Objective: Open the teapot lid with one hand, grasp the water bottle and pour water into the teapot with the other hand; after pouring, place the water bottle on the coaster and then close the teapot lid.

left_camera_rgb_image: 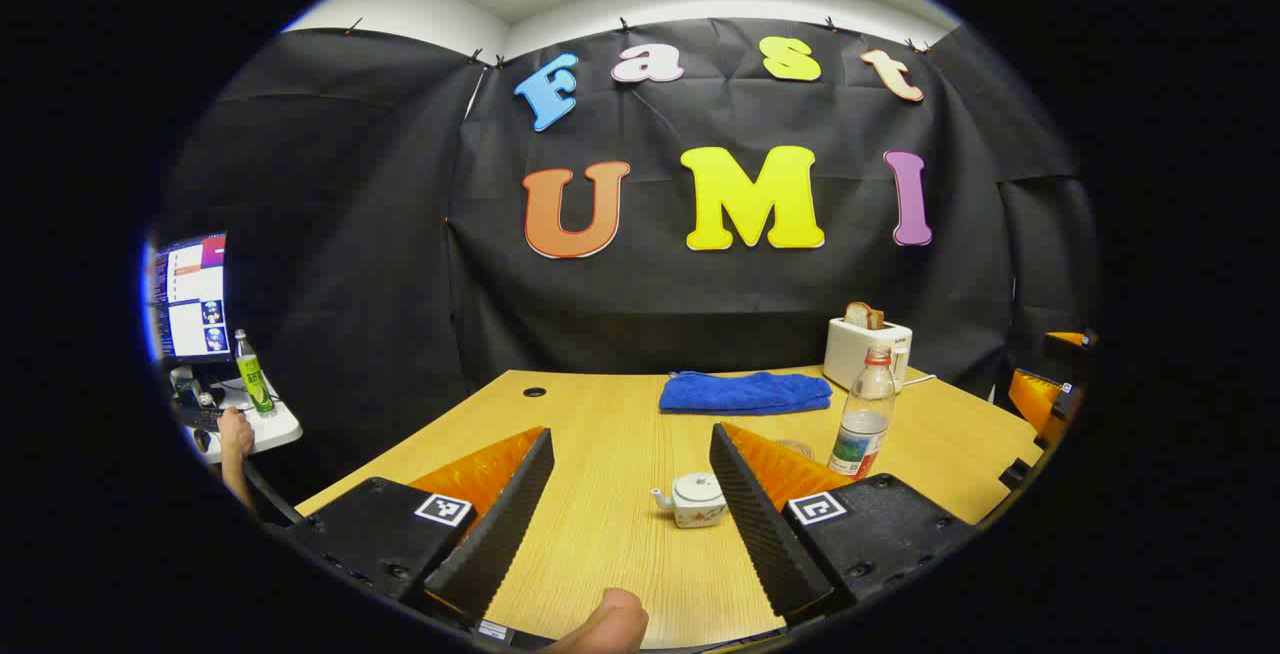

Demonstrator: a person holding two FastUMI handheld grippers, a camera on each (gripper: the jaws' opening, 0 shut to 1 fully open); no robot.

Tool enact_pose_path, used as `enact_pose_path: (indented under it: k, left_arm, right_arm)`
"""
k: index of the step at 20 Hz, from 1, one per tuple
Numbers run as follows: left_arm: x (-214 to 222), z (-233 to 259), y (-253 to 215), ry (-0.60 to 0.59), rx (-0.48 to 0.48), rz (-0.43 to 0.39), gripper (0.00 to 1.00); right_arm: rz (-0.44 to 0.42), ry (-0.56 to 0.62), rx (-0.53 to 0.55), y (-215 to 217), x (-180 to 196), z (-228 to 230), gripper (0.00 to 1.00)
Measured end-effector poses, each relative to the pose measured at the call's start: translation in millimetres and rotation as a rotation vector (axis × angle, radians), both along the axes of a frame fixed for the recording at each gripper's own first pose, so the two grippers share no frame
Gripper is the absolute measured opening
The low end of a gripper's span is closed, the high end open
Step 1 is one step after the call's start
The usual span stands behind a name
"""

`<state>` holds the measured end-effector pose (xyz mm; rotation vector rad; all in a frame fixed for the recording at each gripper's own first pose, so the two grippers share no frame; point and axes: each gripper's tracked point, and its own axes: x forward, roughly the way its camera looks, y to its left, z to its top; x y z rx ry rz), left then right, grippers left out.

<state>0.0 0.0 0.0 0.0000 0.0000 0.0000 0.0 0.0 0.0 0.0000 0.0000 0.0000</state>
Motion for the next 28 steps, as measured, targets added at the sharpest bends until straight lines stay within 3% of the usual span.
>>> enact_pose_path:
  k: [6,12,23,28]
  left_arm:
    - [5,-5,-14,-0.014,-0.003,-0.001,0.98]
    - [13,-22,-31,0.024,0.06,-0.013,0.99]
    - [33,-30,-24,0.002,0.022,-0.004,0.99]
    - [75,-42,-24,-0.05,-0.046,-0.014,0.99]
  right_arm:
    - [-0.012,0.006,0.093,-26,9,-5,0.98]
    - [-0.017,0.028,0.087,-29,16,-14,0.92]
    - [-0.043,0.052,0.086,-33,24,-23,0.98]
    - [-0.062,0.063,0.079,-36,30,-30,0.95]
